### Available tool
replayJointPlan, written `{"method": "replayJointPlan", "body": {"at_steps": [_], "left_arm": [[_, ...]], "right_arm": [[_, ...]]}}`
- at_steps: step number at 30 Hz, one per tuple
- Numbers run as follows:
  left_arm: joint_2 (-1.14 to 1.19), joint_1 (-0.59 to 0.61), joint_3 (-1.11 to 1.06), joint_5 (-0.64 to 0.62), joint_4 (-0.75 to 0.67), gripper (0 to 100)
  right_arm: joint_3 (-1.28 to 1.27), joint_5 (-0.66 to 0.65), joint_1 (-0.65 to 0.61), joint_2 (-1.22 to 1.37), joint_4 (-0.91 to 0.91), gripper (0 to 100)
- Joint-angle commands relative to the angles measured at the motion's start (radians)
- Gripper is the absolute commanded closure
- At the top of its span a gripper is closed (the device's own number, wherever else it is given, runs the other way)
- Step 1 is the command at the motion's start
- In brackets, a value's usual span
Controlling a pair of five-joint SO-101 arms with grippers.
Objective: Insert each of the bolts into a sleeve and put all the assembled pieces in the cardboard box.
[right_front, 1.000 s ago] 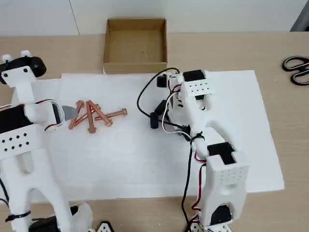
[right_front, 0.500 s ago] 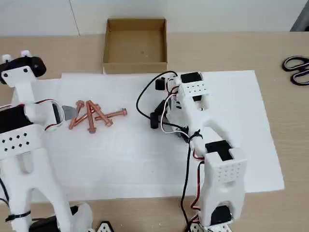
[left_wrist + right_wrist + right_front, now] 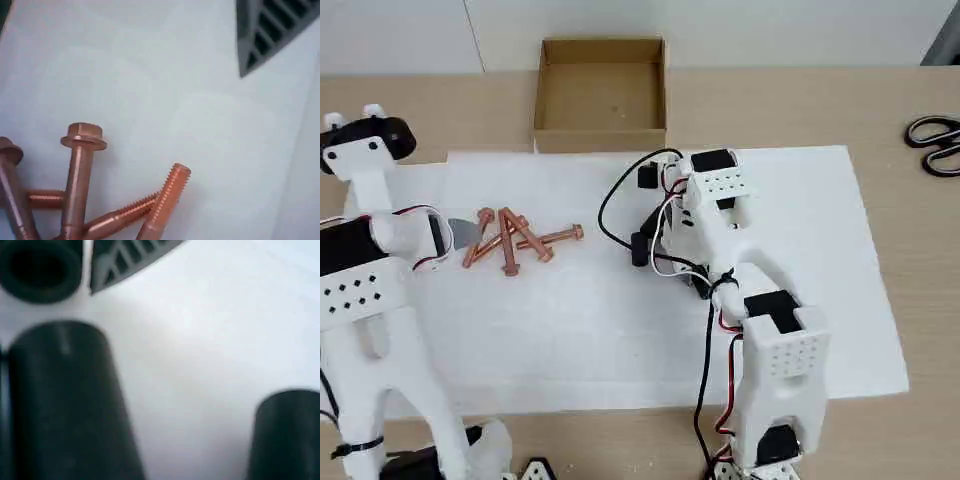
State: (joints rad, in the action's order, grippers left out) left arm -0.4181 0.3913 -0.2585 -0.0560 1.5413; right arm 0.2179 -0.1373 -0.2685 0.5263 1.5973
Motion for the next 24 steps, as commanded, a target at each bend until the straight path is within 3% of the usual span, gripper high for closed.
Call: {"method": "replayJointPlan", "body": {"at_steps": [1,7,12,24], "left_arm": [[-0.008,0.002,0.042,0.003,-0.008,70],[-0.008,0.002,0.042,0.003,-0.008,70],[-0.008,0.002,0.042,0.003,-0.008,70],[-0.006,0.002,0.042,0.003,-0.008,70]], "right_arm": [[-0.003,0.012,0.016,-0.022,0.042,84.3],[-0.060,0.028,0.012,-0.194,0.067,84.4],[-0.245,0.026,0.016,-0.306,-0.047,84.4],[-0.411,0.031,0.016,-0.326,-0.216,84.4]]}}
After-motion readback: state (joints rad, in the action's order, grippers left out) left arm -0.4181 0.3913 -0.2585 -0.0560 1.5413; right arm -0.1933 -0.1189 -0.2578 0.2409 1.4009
